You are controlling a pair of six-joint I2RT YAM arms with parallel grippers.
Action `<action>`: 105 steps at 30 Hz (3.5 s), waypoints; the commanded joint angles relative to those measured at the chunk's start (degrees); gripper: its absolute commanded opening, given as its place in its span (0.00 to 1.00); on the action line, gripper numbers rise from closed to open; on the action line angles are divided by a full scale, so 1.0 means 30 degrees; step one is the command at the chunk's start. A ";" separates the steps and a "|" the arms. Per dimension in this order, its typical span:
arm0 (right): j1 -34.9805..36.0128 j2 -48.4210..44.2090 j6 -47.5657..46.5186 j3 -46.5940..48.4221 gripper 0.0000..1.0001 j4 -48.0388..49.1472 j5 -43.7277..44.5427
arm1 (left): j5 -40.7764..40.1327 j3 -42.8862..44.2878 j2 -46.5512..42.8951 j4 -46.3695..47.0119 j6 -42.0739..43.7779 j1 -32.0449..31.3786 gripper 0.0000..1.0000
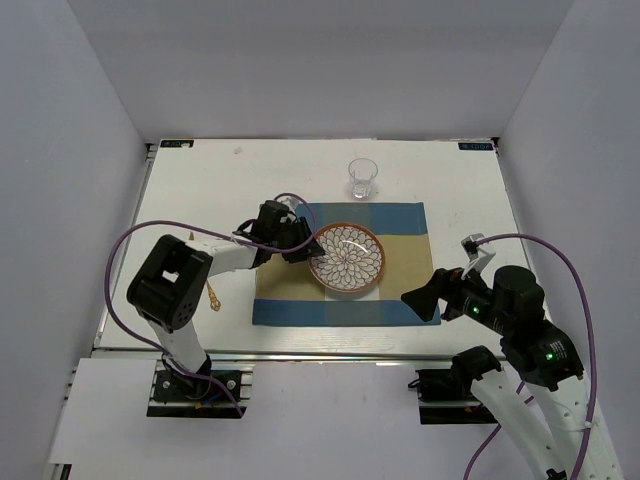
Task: Set the dinner table for one person
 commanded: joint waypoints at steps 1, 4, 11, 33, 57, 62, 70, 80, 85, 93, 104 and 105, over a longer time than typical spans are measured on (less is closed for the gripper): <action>-0.0059 -0.0150 -0.0302 0.0058 0.89 0.0271 -0.0142 | 0.0295 -0.0015 -0.1254 0.1674 -0.0533 -0.0086 0.50; -0.0087 -0.0179 -0.0331 0.0029 0.89 0.0242 -0.0171 | 0.0088 -0.0191 -0.1956 0.1293 -0.0562 -0.0086 0.58; -0.0029 -0.0326 -0.0185 0.0029 0.89 0.0300 0.0005 | -0.3950 -0.0309 -0.4153 -0.3828 -0.1528 -0.0261 0.98; -0.0058 0.7269 0.2335 -0.2351 0.89 0.8704 0.0529 | -1.4738 0.0072 -0.9691 -1.7339 -0.6893 0.0178 0.98; 0.0353 3.4625 -0.7067 2.6544 0.84 0.3050 0.7039 | -0.9902 0.1654 -1.0688 -1.8658 0.2572 0.0090 0.98; 0.0527 3.5181 -0.7245 2.6075 0.77 0.4458 0.5545 | -0.9464 0.1098 -1.1245 -1.7957 0.2895 0.0090 0.98; 0.1114 3.7317 -0.7714 2.6601 0.76 0.4519 0.5249 | -0.9346 0.1040 -1.1274 -1.7751 0.2895 0.0090 0.98; 0.1349 3.8318 -0.7655 2.6924 0.22 0.4900 0.6508 | -0.8583 0.0658 -1.1509 -1.7164 0.3188 0.0090 0.98; 0.1758 3.6416 -0.7568 2.6163 0.00 0.4756 1.0135 | -0.8467 0.0365 -1.1890 -1.6959 0.3159 0.0090 0.98; 0.1700 3.2520 -0.5079 2.3997 0.00 0.0861 1.4005 | -0.8584 0.0219 -1.2446 -1.6843 0.3012 0.0090 0.98; 0.0529 2.9237 -0.4051 1.5941 0.00 0.3956 1.2898 | -0.8613 0.0072 -1.3032 -1.6754 0.2866 0.0090 0.98; 0.0238 2.8974 -0.4342 1.5067 0.00 0.4513 1.2083 | -0.8555 -0.0015 -1.3090 -1.6754 0.2866 0.0090 0.98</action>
